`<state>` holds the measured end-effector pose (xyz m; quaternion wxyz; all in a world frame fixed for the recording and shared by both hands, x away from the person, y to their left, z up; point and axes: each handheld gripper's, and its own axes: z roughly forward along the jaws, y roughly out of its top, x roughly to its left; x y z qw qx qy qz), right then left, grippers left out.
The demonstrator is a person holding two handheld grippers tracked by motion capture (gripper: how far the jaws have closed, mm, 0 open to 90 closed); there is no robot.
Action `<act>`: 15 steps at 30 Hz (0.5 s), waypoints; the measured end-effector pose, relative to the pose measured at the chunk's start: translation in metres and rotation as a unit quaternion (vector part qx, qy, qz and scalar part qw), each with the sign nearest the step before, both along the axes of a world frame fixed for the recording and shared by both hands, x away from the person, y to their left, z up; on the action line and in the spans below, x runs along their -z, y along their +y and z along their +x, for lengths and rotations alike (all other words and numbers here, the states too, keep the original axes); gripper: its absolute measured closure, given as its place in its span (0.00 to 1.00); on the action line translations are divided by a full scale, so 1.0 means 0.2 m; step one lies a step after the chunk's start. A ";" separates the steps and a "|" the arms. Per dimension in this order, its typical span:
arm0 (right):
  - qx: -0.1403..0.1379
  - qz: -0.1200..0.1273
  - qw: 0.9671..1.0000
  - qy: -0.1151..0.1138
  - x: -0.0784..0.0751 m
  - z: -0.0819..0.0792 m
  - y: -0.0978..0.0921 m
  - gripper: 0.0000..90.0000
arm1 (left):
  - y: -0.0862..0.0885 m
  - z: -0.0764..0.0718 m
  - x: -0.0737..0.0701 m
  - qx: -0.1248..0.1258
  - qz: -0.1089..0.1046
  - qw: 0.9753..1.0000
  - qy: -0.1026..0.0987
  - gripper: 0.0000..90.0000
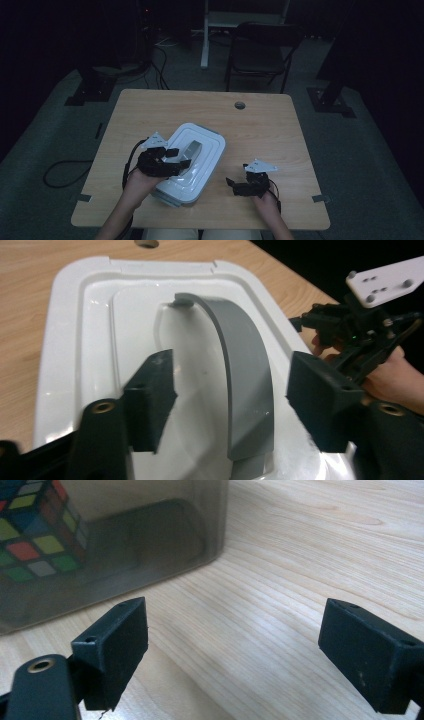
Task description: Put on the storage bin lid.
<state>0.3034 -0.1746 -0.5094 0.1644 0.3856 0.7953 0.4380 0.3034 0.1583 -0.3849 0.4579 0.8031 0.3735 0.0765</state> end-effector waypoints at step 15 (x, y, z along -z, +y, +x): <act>0.008 0.009 1.000 0.002 -0.01 0.00 -0.02 0.14 | 0.18 -0.01 -0.04 -0.055 -0.027 0.996 -0.059 0.11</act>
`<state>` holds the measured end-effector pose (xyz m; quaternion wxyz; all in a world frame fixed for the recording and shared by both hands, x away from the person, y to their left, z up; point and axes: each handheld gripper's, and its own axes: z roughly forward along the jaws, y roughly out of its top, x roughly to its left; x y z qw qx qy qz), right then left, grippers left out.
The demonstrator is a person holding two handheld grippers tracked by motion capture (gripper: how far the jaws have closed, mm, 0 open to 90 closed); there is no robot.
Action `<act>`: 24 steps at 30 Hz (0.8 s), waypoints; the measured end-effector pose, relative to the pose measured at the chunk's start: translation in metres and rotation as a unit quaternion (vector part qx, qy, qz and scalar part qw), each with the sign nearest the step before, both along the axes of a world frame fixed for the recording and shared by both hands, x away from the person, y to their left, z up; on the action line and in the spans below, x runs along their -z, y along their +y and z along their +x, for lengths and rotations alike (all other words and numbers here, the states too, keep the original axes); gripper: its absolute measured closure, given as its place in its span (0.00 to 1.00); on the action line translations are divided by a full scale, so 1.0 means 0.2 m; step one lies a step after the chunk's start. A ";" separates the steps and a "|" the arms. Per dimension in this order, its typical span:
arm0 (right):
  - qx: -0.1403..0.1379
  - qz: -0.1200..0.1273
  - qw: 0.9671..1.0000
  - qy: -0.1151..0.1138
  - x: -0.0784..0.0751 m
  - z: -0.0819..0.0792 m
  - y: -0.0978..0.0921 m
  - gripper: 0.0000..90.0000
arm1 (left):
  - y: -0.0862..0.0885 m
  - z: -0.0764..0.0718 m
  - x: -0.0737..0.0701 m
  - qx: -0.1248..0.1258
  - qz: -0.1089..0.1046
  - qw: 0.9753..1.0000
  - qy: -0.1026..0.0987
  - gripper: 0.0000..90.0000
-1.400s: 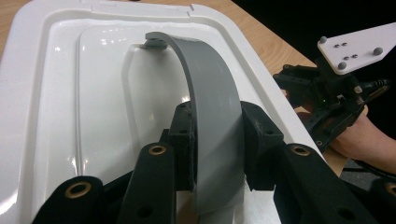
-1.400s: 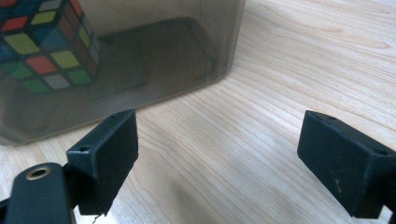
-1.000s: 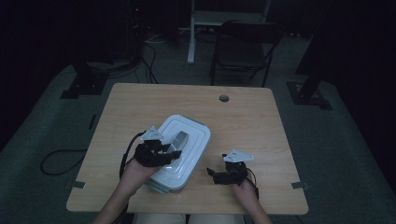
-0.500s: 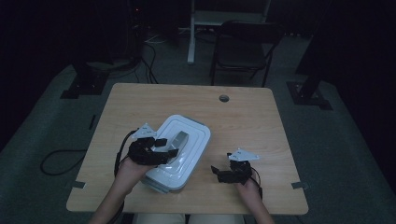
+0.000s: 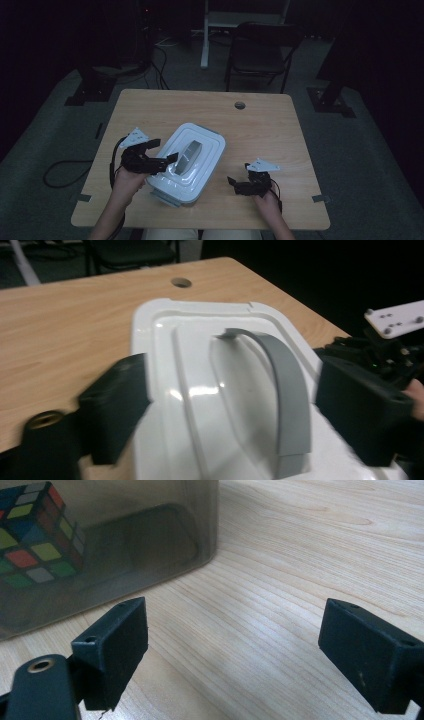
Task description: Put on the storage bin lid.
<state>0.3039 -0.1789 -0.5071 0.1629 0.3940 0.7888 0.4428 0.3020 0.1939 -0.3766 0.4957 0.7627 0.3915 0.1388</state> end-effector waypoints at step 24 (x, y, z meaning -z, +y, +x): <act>-0.002 0.002 1.000 0.006 0.01 0.00 0.00 0.14 | 0.22 0.14 0.23 -0.146 0.035 0.987 -0.062 0.01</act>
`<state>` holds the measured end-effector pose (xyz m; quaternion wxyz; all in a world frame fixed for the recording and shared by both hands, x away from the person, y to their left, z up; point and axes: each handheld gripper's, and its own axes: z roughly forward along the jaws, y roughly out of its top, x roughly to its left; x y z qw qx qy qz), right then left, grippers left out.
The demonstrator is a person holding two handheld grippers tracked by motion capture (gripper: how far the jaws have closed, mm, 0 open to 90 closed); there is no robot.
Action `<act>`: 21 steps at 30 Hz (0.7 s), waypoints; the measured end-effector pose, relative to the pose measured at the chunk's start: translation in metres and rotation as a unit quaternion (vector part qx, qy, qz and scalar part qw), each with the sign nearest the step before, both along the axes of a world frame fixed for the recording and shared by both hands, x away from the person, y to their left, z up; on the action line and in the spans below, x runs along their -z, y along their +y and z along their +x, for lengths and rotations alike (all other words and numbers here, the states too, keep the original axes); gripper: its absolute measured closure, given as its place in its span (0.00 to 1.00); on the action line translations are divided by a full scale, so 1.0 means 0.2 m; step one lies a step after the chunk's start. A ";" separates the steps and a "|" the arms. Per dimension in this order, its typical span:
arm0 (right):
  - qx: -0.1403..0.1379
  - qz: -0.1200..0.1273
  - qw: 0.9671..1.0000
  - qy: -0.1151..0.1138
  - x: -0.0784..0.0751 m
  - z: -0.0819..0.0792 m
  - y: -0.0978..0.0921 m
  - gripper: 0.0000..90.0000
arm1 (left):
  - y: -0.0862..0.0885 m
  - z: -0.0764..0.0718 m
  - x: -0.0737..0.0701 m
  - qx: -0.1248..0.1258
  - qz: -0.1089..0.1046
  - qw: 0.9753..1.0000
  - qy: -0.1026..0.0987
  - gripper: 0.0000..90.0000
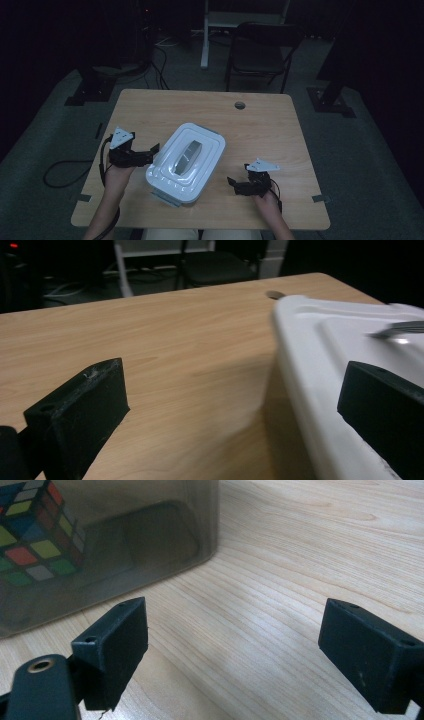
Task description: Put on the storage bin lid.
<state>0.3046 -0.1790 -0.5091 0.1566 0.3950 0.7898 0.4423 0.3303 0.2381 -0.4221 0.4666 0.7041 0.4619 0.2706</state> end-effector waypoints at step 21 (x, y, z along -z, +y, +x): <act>0.036 0.011 0.999 -0.018 -0.01 0.00 0.00 0.14 | 0.02 0.19 0.40 -0.032 0.021 0.998 0.049 0.01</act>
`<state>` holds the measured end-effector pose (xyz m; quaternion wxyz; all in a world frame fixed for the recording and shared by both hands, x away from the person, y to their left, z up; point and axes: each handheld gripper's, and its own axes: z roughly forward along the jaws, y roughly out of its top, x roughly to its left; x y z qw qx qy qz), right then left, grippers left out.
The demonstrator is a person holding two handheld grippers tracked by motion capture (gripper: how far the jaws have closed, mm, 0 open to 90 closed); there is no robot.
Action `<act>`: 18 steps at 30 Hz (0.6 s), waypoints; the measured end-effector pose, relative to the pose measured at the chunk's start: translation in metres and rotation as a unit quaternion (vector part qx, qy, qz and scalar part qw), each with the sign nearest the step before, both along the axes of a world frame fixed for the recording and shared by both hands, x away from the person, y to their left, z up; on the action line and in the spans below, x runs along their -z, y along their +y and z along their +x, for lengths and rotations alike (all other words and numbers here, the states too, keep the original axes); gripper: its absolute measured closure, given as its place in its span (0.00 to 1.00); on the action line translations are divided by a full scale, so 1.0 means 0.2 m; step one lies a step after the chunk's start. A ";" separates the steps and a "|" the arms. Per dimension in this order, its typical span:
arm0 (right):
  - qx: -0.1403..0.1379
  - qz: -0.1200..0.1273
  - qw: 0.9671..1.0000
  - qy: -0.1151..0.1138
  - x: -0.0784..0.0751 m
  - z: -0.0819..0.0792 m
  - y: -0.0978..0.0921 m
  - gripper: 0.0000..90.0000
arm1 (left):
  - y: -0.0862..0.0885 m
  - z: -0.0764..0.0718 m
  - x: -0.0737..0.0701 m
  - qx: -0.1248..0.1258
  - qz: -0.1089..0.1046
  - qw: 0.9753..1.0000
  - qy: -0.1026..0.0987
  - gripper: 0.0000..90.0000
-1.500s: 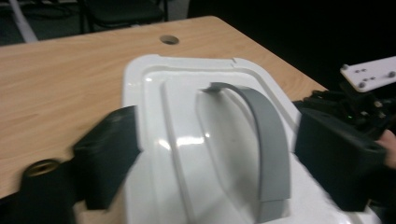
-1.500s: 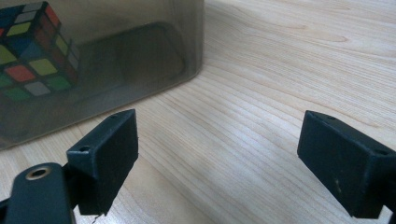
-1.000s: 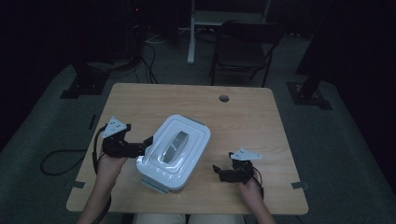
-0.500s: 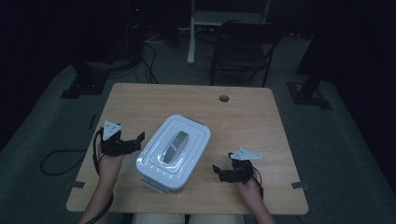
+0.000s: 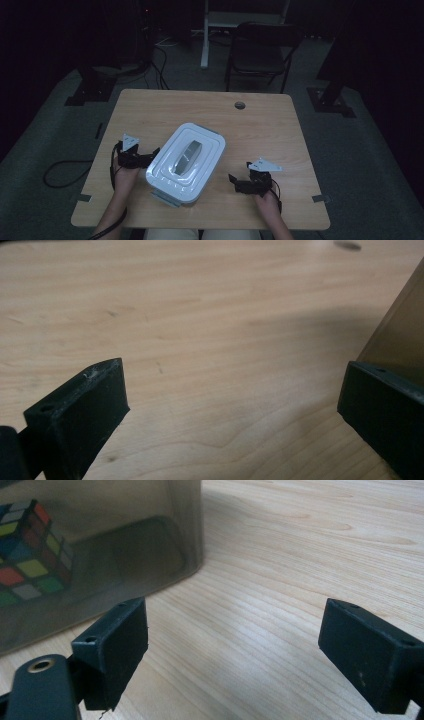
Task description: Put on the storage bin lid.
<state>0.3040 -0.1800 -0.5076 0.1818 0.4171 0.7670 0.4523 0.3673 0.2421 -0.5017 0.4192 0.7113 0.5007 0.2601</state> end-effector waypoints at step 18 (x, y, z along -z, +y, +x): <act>0.062 -0.008 0.998 0.020 0.02 0.07 0.11 0.14 | -0.08 0.02 0.07 0.039 0.011 0.999 0.033 0.01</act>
